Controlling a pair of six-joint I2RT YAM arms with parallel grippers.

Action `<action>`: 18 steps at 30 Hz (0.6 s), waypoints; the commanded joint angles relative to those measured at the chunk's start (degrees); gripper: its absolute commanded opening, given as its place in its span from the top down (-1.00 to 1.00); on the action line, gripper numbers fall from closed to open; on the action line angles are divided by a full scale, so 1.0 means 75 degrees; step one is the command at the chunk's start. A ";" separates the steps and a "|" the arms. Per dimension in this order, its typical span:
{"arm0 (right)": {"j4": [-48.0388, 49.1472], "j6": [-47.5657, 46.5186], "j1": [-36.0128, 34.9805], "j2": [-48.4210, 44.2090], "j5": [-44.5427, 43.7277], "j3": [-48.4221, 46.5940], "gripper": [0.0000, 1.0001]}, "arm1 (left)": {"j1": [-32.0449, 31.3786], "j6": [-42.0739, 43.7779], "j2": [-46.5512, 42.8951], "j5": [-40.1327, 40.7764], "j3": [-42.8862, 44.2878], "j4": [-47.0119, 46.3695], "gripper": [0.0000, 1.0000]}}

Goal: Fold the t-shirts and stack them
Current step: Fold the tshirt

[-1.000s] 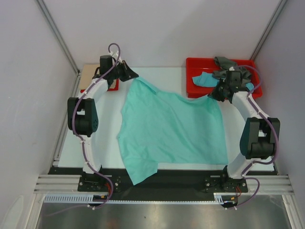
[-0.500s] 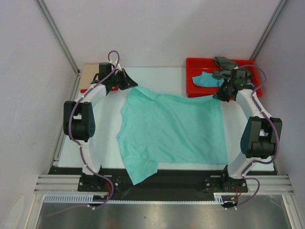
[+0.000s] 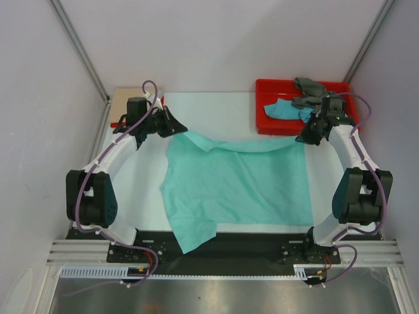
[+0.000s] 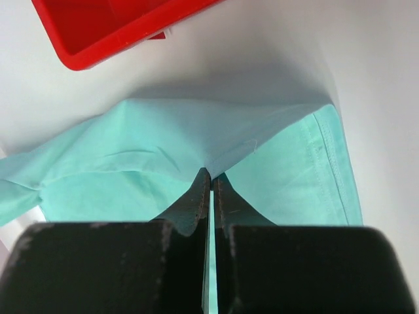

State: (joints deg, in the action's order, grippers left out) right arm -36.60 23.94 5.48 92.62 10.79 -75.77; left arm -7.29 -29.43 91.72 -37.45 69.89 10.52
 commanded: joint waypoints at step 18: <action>-0.0909 -0.0497 0.0360 -0.0947 -0.0313 0.0657 1.00 | -0.0095 0.0455 -0.1800 0.0493 -0.1760 0.1010 0.99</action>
State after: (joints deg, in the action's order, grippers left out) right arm -42.50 21.96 7.42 87.72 9.72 -70.98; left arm -7.77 -27.38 80.88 -34.59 57.36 17.43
